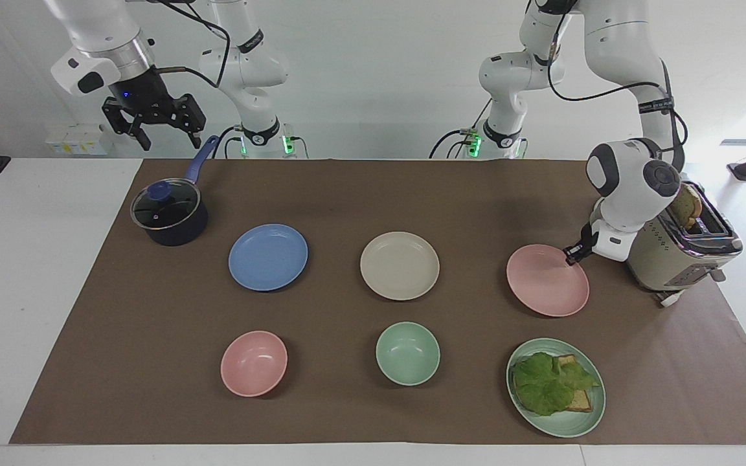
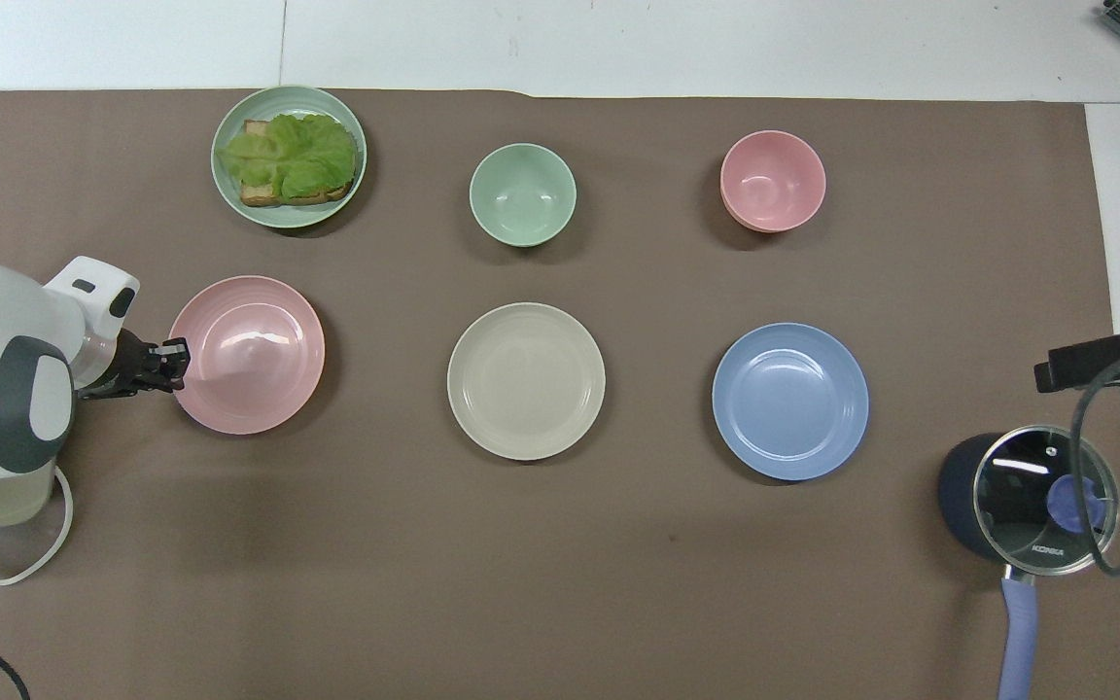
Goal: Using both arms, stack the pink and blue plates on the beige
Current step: 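Lift the pink plate with the left gripper onto the beige plate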
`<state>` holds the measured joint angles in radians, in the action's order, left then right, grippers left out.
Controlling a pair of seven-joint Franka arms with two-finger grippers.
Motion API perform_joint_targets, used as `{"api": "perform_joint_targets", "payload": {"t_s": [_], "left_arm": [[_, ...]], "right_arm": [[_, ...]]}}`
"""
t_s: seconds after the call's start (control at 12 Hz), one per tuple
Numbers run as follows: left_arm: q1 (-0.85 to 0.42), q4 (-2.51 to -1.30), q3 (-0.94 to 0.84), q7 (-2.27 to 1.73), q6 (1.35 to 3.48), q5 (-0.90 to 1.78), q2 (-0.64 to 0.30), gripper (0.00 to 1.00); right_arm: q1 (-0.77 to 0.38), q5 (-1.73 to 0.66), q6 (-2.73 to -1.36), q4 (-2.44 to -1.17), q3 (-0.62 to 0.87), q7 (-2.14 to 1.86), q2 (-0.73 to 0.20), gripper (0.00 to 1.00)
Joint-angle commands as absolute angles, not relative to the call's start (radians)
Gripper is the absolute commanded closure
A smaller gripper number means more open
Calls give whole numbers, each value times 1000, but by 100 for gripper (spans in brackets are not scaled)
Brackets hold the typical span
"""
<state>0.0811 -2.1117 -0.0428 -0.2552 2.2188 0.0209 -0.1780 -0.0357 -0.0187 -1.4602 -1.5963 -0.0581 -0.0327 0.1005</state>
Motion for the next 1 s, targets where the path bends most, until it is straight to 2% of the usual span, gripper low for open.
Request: {"api": "perform_joint_targets", "payload": {"t_s": [0.0,0.25,0.5,0.92], "left_arm": [[51,-2057,-41,-239,2139,49,-181,100],[48,-1964,-41,-70,1950,153,-164,100],[3,-1968,-61,-9,1954,283,-152,100],[-180,-1985,-110,-150,2046,382,-138,100]], "right_arm": [[-29,-37,-1468,-1588,-60,-44,97,0],[-29,-37,-1468,-1589,-60,-44,97,0],[-29,-37,-1468,-1589,-60,-44,97,0],[-29,-37,-1468,-1589,-60,-44,97,0]]}}
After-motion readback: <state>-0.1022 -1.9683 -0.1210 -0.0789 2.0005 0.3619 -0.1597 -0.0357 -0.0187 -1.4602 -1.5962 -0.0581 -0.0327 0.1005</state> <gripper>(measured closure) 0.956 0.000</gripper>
